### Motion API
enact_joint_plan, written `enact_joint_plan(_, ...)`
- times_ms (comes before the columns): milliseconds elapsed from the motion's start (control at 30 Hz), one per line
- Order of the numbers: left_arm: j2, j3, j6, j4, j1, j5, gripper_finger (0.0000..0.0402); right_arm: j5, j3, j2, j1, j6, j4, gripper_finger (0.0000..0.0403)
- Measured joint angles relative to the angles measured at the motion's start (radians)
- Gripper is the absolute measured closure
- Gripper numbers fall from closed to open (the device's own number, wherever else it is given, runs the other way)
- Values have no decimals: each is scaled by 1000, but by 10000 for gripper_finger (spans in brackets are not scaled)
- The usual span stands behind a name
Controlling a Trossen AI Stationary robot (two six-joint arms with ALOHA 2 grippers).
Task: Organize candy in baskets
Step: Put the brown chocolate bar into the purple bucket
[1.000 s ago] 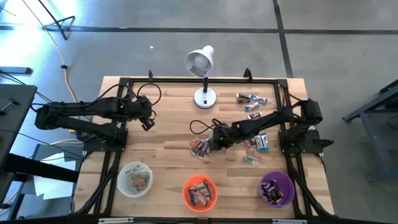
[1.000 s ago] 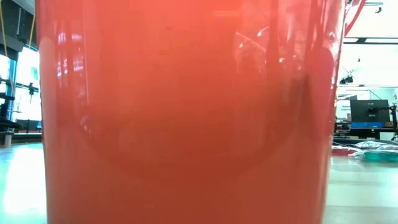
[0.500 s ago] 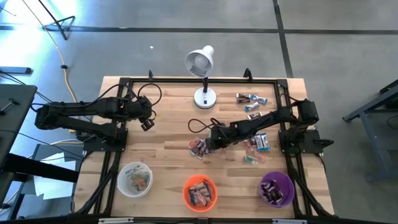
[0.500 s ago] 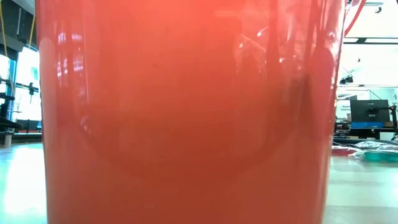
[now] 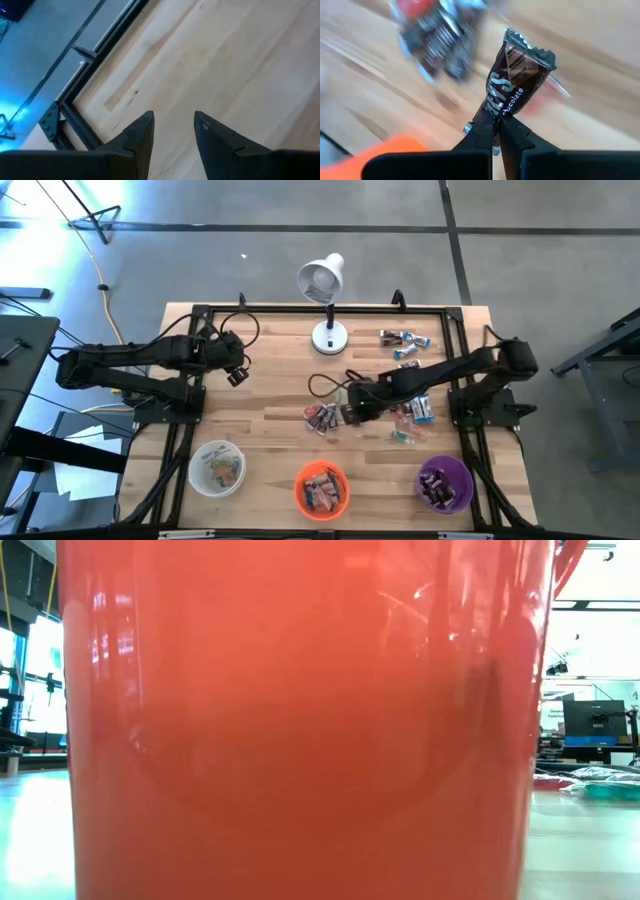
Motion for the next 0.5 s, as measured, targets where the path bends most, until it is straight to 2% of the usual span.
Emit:
enact_joint_plan(133,0,0,21,5,24,-3,273,-9,125,-76,63,9,-197,401)
enact_joint_plan(233,0,0,24,6,41,-3,273,-9,228,-99,131,78,-388,402)
enact_joint_plan(367,0,0,22,7,62,-4,273,-8,363,-105,253,249,-654,402)
enact_joint_plan(500,0,0,15,9,81,-4,273,-27,420,-96,399,490,-831,402)
